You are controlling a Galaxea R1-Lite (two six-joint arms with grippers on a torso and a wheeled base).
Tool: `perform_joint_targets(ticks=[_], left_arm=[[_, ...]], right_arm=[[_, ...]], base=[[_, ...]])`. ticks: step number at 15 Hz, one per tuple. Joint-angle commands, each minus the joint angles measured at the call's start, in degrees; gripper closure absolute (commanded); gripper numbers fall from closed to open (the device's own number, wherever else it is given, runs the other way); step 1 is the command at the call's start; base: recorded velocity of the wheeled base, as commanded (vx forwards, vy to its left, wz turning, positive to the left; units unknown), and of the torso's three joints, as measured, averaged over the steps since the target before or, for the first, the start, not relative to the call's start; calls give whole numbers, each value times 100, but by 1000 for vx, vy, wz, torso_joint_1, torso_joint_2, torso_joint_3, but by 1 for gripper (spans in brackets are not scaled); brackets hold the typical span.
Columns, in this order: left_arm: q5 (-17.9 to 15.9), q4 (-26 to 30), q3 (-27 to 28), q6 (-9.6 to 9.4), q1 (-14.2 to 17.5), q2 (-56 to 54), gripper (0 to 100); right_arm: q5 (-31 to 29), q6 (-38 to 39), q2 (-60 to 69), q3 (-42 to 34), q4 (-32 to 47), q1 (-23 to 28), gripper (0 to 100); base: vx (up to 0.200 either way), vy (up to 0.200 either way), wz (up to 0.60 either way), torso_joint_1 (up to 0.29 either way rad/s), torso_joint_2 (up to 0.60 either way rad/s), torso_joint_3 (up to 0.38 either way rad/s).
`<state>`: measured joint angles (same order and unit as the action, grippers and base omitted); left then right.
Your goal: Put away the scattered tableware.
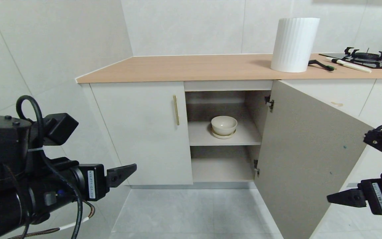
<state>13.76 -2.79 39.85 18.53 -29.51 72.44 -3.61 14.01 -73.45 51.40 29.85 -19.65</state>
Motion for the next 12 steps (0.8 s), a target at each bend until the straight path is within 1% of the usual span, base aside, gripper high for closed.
perform_joint_targets(ticks=[1,2,3,8,9,12], left_arm=[[4,-11,5,2,-2,-1,0],[4,-2,5,2,-2,7,0],[4,-2,-4,2,-2,7,0],[12,-11,23,28,-2,25,0],[12,-11,23,37,-2,34,0],[4,-11,-12,28,-2,25,0]], right_arm=[[-79,-197,76,415,240,787,0],[-79,-443,24,433,240,1218,0],[-79,-548,-3,442,240,1429,0],[-26,-592,-29,459,205,1473,0],[-35,-592,-47,459,205,1473,0],[-87,-592,-143,459,196,1508,0]], base=[[0,0,0,0,0,0],[0,0,0,0,0,0],[0,0,0,0,0,0],[0,0,0,0,0,0],[0,-200,0,2,2,2],[0,0,0,0,0,0]])
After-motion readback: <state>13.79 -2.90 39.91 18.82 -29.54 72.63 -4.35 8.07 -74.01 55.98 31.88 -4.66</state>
